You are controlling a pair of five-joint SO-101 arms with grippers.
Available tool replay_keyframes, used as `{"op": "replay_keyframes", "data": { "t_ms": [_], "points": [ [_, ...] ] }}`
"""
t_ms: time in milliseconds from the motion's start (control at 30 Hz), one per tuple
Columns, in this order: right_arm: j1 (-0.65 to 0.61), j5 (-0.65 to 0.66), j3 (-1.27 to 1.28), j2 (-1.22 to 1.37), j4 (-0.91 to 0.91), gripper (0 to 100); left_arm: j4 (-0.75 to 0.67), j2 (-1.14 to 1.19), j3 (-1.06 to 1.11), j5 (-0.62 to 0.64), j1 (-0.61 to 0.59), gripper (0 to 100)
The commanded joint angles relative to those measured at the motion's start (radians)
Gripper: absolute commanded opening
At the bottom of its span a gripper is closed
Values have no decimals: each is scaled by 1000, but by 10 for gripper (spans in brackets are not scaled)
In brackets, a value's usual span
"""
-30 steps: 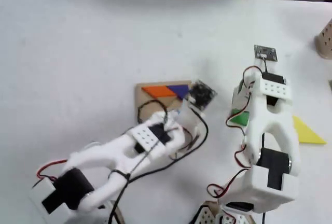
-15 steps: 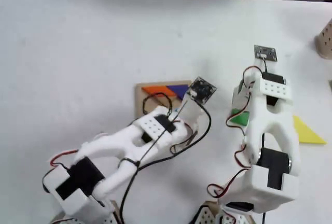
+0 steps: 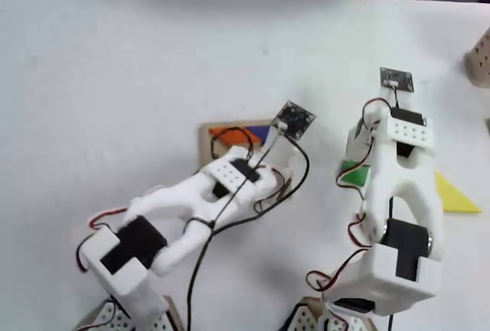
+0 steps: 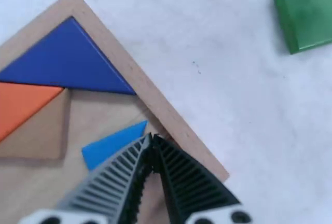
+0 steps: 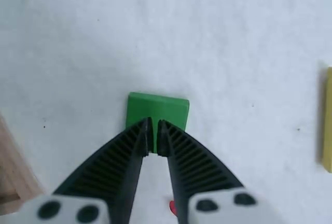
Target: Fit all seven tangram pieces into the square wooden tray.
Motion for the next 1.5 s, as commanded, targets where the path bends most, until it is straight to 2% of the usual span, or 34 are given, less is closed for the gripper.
{"op": "replay_keyframes", "data": {
  "t_ms": [0,300,633,767,900,1033,1167,1333,1467],
  "points": [
    [1,-9,-5,-56,-13,17,-26,-2,-43,-15,-22,23],
    [-1,-8,-5,-56,-13,17,-46,-117,-31,-15,-96,23],
    [-1,-8,-2,-54,-27,17,-38,-426,242,-20,-148,23],
    [-1,-8,0,-54,-25,17,-46,-427,330,-23,-163,23],
    [-1,-8,0,-54,-25,17,-49,-401,325,-23,-151,23],
    [-1,-8,3,-54,-25,17,-109,-266,279,-23,-137,23],
    [-1,-6,6,-54,-27,17,-112,-159,178,-17,-137,23],
    [-1,-5,6,-54,-27,17,-118,-147,164,-17,-42,23],
    [-1,-5,8,-54,-38,17,-198,-137,158,-12,35,23]
  ]
}}
